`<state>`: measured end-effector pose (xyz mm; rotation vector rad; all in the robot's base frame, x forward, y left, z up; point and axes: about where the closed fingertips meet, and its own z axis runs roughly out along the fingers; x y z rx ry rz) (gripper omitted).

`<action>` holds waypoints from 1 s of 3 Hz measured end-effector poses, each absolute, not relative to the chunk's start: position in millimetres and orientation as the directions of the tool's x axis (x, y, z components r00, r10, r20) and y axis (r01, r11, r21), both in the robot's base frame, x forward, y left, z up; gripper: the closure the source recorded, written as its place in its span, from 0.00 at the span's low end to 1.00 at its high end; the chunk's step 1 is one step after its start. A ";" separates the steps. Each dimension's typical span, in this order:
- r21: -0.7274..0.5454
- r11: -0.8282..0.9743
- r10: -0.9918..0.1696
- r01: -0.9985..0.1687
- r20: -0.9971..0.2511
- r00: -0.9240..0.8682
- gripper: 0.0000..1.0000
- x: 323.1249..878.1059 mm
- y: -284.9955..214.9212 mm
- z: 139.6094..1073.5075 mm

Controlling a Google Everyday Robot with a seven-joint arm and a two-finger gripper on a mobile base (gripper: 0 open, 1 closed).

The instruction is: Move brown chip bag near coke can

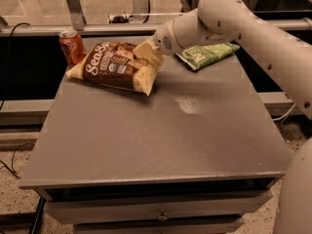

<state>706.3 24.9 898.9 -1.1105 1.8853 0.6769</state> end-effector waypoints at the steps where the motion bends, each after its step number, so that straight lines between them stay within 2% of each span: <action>1: 0.048 0.465 -0.436 -0.884 -0.857 -0.276 0.36 707.4 24.9 897.1; 2: 0.057 0.462 -0.433 -0.885 -0.857 -0.281 0.13 703.4 25.6 896.8; 3: 0.045 0.449 -0.437 -0.892 -0.860 -0.264 0.00 689.6 24.1 904.6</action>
Offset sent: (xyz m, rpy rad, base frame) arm -0.0073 -0.0043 0.0008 0.0152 0.0196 -0.0035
